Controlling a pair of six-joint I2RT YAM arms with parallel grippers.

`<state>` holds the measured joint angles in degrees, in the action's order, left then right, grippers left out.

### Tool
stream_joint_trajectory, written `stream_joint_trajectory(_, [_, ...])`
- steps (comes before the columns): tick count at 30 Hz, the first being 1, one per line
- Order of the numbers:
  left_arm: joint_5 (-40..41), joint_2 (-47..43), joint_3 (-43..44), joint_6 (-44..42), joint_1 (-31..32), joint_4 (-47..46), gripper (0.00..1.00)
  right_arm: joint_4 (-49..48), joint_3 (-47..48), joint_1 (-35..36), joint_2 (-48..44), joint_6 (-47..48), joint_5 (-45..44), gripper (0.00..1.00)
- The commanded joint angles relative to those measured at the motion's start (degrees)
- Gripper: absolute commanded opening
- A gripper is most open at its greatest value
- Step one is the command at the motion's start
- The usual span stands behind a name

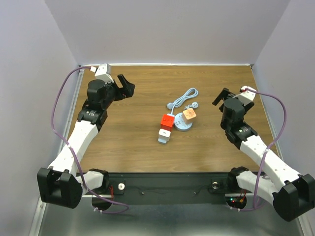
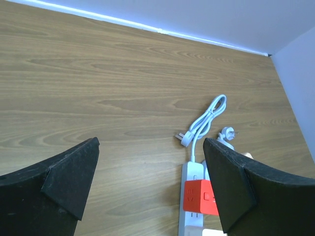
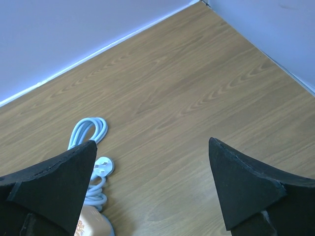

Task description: Insert the plug

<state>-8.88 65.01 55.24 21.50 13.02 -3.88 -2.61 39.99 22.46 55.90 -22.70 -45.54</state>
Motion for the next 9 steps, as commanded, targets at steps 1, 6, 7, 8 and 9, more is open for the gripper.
stream_joint_trajectory(1, [1.41,-1.56,2.85,-1.46,-0.18,-4.2,0.99,-4.24,0.18,-0.22,-0.88,-0.33,-3.5,1.0])
stream_joint_trajectory(6, [1.15,-0.33,3.56,-1.55,-0.18,-5.26,0.99,-5.91,0.53,-0.22,0.17,1.34,-4.21,1.0])
stream_joint_trajectory(7, [1.32,-0.24,3.47,-1.37,-0.18,-5.61,0.99,-6.17,0.79,-0.13,0.35,2.04,-4.47,1.0])
stream_joint_trajectory(8, [1.5,0.02,3.47,-1.2,-0.18,-6.05,0.99,-6.44,1.05,-0.22,1.05,2.22,-4.91,1.0])
stream_joint_trajectory(9, [2.81,0.29,3.82,-1.02,-0.18,-6.05,0.99,-6.79,1.23,-0.22,1.4,2.31,-5.69,1.0])
